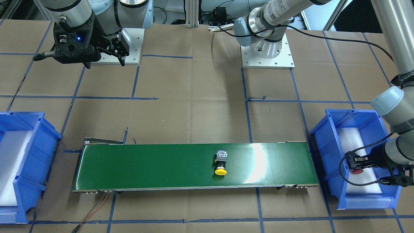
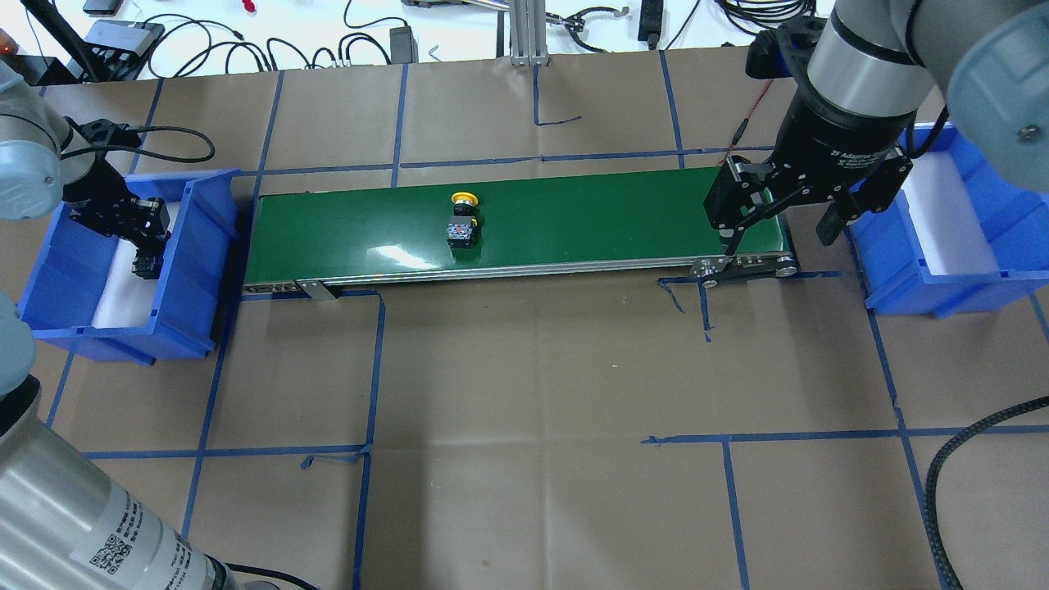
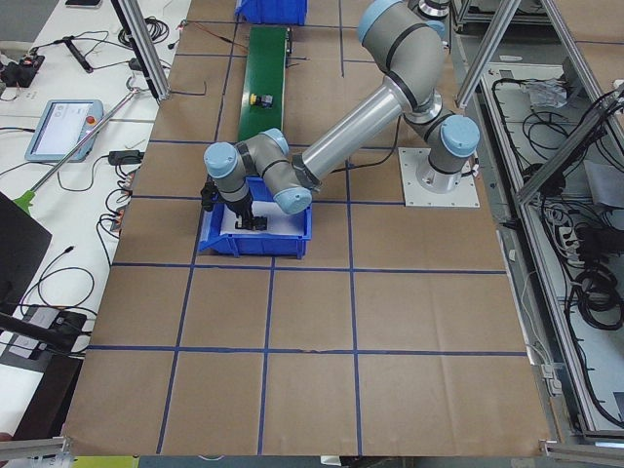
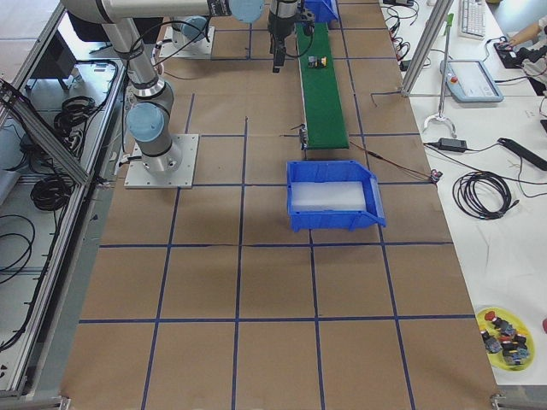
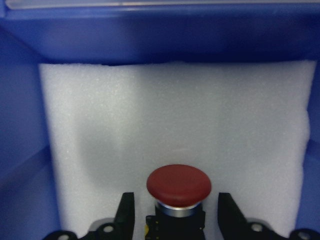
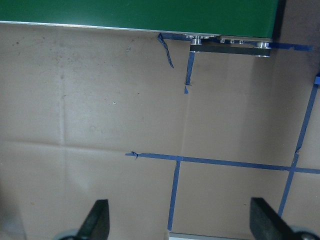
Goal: Transport two buttons from left to right
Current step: 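Lower the left gripper and grasp the red-capped button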
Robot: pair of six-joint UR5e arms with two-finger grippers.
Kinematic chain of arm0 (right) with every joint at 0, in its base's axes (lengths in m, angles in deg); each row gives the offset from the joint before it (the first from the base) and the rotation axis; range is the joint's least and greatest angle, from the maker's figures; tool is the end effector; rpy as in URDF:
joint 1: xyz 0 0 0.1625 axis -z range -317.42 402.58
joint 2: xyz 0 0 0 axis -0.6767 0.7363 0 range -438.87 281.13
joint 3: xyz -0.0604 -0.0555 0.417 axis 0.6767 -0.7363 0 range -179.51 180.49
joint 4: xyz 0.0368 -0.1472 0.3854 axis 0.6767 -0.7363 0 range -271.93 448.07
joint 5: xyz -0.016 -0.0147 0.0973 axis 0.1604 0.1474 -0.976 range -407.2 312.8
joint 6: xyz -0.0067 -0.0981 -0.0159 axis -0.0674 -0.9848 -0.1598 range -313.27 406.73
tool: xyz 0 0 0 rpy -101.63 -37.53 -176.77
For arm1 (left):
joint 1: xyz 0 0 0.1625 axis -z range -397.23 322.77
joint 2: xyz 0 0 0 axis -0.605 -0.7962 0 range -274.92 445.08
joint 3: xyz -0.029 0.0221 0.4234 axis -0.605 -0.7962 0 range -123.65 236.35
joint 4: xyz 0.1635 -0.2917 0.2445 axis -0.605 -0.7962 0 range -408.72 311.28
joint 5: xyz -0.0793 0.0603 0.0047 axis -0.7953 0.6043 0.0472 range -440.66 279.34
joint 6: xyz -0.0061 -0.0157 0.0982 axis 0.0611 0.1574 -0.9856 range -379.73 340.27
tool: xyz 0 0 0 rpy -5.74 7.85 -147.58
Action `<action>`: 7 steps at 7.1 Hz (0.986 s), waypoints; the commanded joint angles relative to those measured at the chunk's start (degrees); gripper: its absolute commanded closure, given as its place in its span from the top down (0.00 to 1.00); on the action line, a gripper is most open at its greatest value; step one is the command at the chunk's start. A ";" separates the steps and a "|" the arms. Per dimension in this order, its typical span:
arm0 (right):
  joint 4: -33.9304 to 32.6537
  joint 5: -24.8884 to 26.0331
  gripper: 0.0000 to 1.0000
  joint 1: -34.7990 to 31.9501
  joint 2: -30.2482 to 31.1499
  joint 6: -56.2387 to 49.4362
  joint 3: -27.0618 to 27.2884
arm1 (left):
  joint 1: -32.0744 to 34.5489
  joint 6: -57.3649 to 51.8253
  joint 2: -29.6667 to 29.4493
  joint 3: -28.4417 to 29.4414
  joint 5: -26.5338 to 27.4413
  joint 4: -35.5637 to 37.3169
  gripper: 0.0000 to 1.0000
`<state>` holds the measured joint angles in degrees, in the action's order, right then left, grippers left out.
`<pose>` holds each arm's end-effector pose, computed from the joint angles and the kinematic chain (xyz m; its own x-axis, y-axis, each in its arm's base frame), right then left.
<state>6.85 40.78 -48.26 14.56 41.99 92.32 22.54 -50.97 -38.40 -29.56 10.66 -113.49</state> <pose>0.1435 -0.4510 0.4863 -0.9947 -0.0922 -0.0453 -0.0971 0.9878 0.1219 0.2233 -0.6434 0.2179 -0.9997 0.0177 0.0179 0.0190 0.9971 0.0738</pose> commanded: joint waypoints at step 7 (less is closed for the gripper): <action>0.26 0.35 1.00 -0.04 0.09 -0.09 0.10 | 0.70 0.13 10.62 12.30 0.09 -20.97 0.01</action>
<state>6.91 40.94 -48.25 14.58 41.93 92.39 22.88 -51.11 -29.13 -21.62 10.77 -127.82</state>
